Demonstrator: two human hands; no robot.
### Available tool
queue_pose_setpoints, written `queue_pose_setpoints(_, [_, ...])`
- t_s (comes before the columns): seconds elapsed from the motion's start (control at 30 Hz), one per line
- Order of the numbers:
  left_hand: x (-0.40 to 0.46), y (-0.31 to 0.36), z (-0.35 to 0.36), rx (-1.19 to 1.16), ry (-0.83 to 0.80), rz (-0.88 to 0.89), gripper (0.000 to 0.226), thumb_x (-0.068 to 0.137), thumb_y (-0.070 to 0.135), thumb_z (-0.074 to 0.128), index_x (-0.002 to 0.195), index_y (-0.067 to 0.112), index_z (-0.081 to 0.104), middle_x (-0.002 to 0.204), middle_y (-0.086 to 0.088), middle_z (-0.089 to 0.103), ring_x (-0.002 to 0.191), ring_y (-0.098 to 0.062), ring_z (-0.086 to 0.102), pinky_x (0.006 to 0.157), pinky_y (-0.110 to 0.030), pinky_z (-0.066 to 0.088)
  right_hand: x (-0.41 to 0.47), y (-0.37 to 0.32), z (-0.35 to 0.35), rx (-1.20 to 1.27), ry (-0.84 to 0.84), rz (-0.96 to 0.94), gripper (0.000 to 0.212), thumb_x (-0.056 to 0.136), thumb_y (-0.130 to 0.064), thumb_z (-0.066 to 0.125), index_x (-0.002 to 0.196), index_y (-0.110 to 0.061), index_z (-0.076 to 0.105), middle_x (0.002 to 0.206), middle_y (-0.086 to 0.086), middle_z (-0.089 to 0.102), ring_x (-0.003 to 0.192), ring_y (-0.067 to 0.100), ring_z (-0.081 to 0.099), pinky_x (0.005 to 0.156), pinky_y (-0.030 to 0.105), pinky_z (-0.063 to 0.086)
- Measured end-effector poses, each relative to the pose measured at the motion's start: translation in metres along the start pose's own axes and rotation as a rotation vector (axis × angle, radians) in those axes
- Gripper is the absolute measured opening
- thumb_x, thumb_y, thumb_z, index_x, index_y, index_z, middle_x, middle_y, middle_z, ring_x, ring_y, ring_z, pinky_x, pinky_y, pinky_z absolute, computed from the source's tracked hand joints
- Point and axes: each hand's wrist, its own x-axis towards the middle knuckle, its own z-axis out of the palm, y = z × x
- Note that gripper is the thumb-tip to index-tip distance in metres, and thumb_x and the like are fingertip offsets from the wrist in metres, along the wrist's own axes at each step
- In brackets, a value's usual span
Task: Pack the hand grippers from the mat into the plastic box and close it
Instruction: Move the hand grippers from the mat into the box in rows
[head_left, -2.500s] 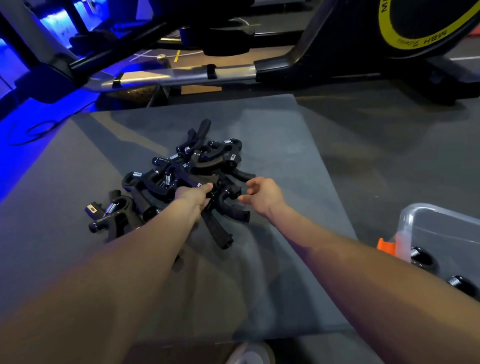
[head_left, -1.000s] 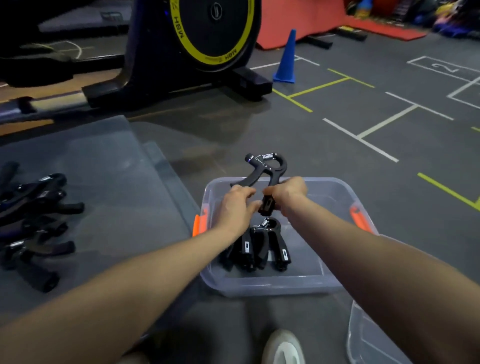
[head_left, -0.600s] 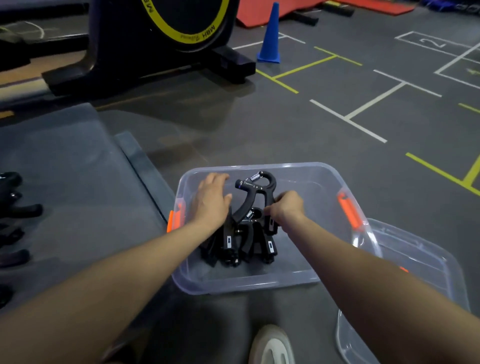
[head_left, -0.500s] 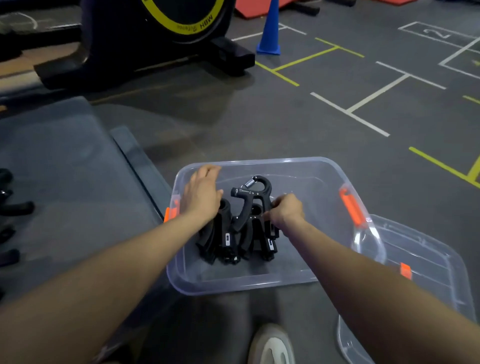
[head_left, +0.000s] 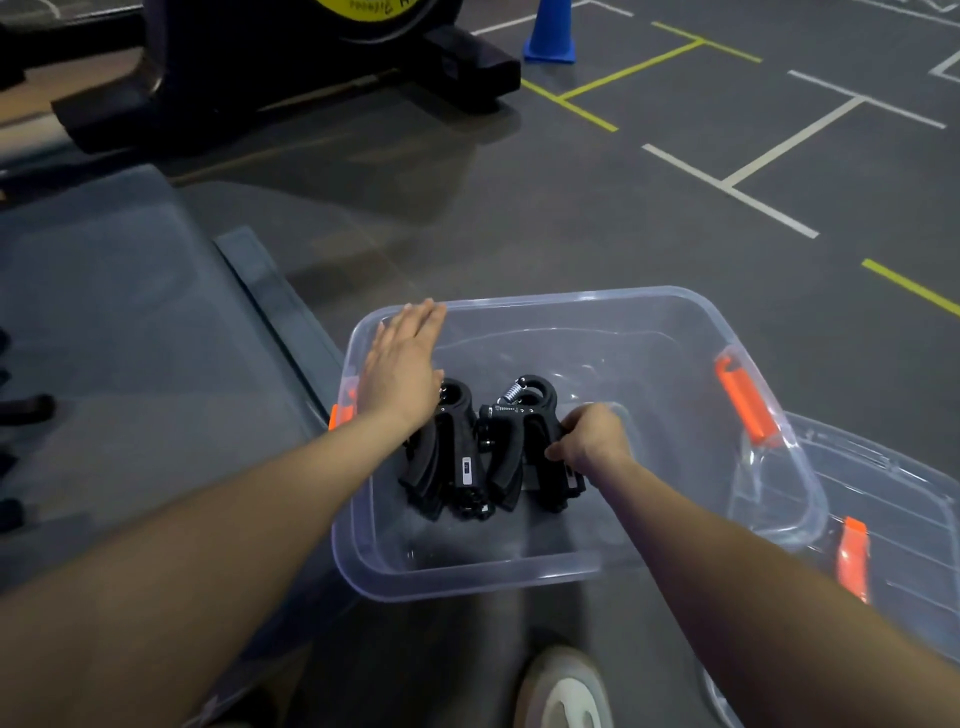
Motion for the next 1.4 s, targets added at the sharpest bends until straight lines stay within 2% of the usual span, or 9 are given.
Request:
queue_pose_setpoints(0.17, [-0.001, 0.001, 0.002, -0.01, 0.01, -0.005, 0.072, 0.087, 0.011, 0.059, 0.148, 0.017, 0.021, 0.157, 0.001, 0.018, 0.146, -0.019, 0.014, 0.121, -0.035, 0.008, 0.002, -0.001, 0.004, -0.029, 0.01, -0.006, 0.023, 0.071, -0.005, 0.074, 0.093, -0.008, 0.069, 0.084, 0.011, 0.068, 0.077, 0.025, 0.066, 0.066, 0.027, 0.05])
queue_pose_setpoints(0.37, [-0.001, 0.003, 0.001, -0.009, -0.008, -0.019, 0.074, 0.087, 0.012, 0.059, 0.149, 0.018, 0.018, 0.158, 0.001, 0.016, 0.147, -0.019, 0.01, 0.121, -0.034, 0.005, 0.0, -0.003, 0.01, -0.026, 0.06, -0.036, 0.019, 0.072, -0.001, 0.069, 0.09, -0.007, 0.069, 0.095, 0.016, 0.072, 0.089, 0.032, 0.069, 0.076, 0.039, 0.058])
queue_pose_setpoints(0.53, [0.002, 0.002, -0.004, -0.02, -0.075, -0.024, 0.075, 0.088, 0.016, 0.06, 0.149, 0.018, 0.017, 0.158, 0.001, 0.013, 0.147, -0.02, 0.009, 0.121, -0.036, 0.005, -0.003, -0.008, 0.006, 0.021, 0.048, -0.108, 0.03, 0.077, -0.003, 0.07, 0.107, -0.005, 0.066, 0.109, 0.013, 0.07, 0.103, 0.029, 0.065, 0.091, 0.035, 0.052])
queue_pose_setpoints(0.63, [0.001, 0.002, -0.015, -0.014, -0.081, -0.028, 0.071, 0.087, 0.022, 0.06, 0.147, 0.02, 0.022, 0.156, 0.002, 0.021, 0.144, -0.022, 0.021, 0.12, -0.034, 0.011, -0.011, -0.024, 0.002, 0.078, 0.055, -0.163, 0.038, 0.078, -0.008, 0.071, 0.116, -0.008, 0.064, 0.113, 0.01, 0.068, 0.108, 0.027, 0.063, 0.097, 0.032, 0.048])
queue_pose_setpoints(0.77, [-0.007, -0.006, -0.051, -0.059, 0.01, -0.115, 0.06, 0.088, 0.022, 0.058, 0.143, 0.021, 0.033, 0.145, 0.0, 0.036, 0.133, -0.025, 0.036, 0.111, -0.036, 0.028, -0.03, -0.068, -0.001, 0.155, 0.053, -0.249, 0.046, 0.078, -0.006, 0.072, 0.122, -0.005, 0.057, 0.102, 0.008, 0.062, 0.093, 0.02, 0.057, 0.099, 0.036, 0.047])
queue_pose_setpoints(0.93, [-0.035, -0.053, -0.103, -0.092, 0.1, -0.284, 0.053, 0.086, 0.022, 0.06, 0.136, 0.017, 0.042, 0.138, -0.008, 0.041, 0.128, -0.028, 0.042, 0.104, -0.038, 0.038, -0.071, -0.141, 0.014, 0.101, 0.003, -0.429, 0.048, 0.081, -0.009, 0.07, 0.126, -0.003, 0.054, 0.116, 0.015, 0.062, 0.103, 0.026, 0.059, 0.096, 0.031, 0.044])
queue_pose_setpoints(1.17, [-0.091, -0.139, -0.167, -0.094, 0.209, -0.502, 0.051, 0.087, 0.022, 0.06, 0.134, 0.016, 0.043, 0.138, -0.009, 0.042, 0.129, -0.028, 0.041, 0.107, -0.037, 0.037, -0.133, -0.238, 0.083, -0.017, -0.081, -0.638, 0.052, 0.08, -0.017, 0.072, 0.127, -0.005, 0.055, 0.122, 0.012, 0.064, 0.115, 0.026, 0.059, 0.097, 0.029, 0.043])
queue_pose_setpoints(1.3, [-0.126, -0.192, -0.186, -0.037, 0.21, -0.579, 0.051, 0.086, 0.022, 0.06, 0.134, 0.014, 0.042, 0.137, -0.009, 0.041, 0.13, -0.029, 0.039, 0.106, -0.04, 0.038, -0.16, -0.273, 0.141, -0.022, -0.166, -0.676, 0.05, 0.077, -0.013, 0.075, 0.122, -0.002, 0.058, 0.097, 0.01, 0.06, 0.103, 0.02, 0.06, 0.102, 0.031, 0.044])
queue_pose_setpoints(1.4, [-0.151, -0.228, -0.193, -0.025, 0.2, -0.653, 0.053, 0.086, 0.022, 0.06, 0.135, 0.014, 0.041, 0.139, -0.008, 0.039, 0.131, -0.028, 0.038, 0.106, -0.04, 0.038, -0.172, -0.292, 0.185, -0.028, -0.235, -0.7, 0.05, 0.076, -0.011, 0.076, 0.121, 0.0, 0.057, 0.095, 0.009, 0.055, 0.103, 0.023, 0.059, 0.104, 0.037, 0.044])
